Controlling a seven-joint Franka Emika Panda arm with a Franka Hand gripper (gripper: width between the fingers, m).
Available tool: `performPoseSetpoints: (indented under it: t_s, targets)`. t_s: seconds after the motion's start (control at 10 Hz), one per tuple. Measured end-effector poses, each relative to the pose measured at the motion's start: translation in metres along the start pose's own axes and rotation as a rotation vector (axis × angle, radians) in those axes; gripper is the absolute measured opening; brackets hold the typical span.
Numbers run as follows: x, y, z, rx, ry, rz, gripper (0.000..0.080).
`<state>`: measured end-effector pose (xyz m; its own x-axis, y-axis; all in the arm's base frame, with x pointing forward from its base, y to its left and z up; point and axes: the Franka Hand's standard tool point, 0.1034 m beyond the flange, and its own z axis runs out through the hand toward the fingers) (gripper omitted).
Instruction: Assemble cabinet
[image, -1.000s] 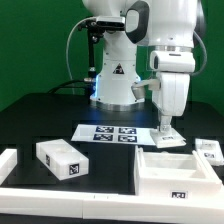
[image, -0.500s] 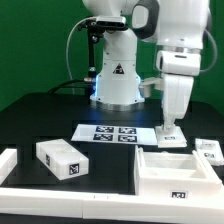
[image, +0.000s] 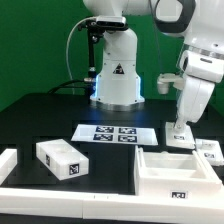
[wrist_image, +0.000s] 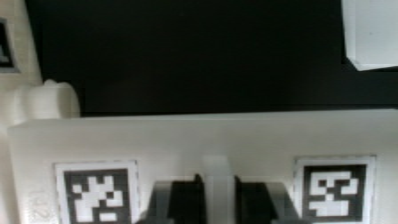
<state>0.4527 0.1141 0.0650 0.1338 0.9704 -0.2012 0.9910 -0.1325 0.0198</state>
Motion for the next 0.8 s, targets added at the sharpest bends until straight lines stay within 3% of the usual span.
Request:
performPoseSetpoints:
  t_s: [0.1,0.4,0.8]
  targets:
    - [-0.011,0.004,0.002,0.004,-0.003,-0.037,0.0067]
    - [-0.019,0.023,0.000,-0.071,0.043,-0.166,0.0067]
    - [-0.020,0.022,0.001,-0.070,0.045,-0.162,0.0067]
